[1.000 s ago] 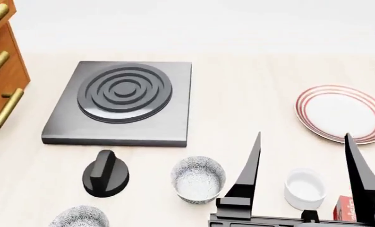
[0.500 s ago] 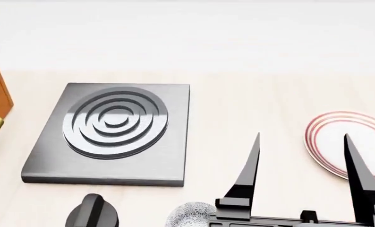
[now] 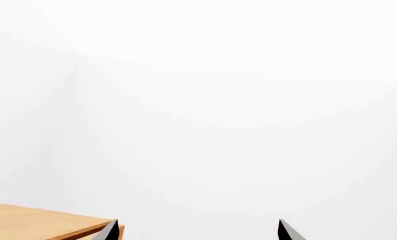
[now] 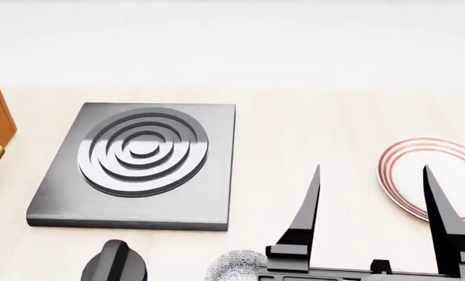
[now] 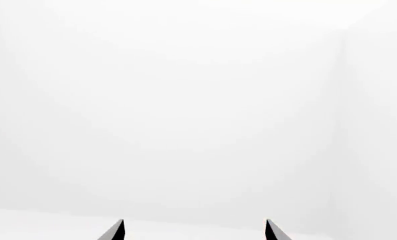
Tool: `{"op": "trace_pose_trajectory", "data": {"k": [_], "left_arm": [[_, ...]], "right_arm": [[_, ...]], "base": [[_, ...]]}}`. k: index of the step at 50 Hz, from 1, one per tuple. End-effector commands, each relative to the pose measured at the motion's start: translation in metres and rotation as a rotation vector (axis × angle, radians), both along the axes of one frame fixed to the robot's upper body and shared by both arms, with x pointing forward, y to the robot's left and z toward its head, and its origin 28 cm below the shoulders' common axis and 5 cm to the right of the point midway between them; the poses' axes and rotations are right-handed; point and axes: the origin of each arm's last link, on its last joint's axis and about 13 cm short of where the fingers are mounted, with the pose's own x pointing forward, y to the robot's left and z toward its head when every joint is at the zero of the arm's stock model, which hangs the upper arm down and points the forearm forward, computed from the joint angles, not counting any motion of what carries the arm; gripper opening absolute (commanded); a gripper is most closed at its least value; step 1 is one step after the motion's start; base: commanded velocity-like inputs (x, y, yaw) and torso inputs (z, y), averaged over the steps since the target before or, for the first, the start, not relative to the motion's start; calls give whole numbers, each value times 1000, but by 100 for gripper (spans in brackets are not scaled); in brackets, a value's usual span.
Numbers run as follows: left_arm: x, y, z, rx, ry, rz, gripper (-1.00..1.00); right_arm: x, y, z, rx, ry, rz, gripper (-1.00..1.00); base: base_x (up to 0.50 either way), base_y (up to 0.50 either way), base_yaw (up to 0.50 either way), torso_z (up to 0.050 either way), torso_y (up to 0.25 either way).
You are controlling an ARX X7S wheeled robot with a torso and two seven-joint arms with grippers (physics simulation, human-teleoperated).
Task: Pick the akita bowl next to the ramekin and place it on the plate.
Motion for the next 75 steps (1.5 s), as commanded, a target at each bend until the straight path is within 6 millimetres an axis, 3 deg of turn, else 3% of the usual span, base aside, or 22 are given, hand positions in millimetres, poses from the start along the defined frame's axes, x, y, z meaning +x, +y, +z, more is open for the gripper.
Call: {"op": "trace_pose_trajectory", "data": {"k": [1, 75], "left_arm": [[0, 0, -2, 13, -1, 1, 100], [2, -2, -10, 18, 36, -25, 100]], "right_arm": [[1, 0, -2, 6, 11, 8, 100], [-1, 0, -2, 6, 23, -1, 100]], "base": [[0, 0, 0, 0, -129], [0, 0, 0, 0, -123]]}}
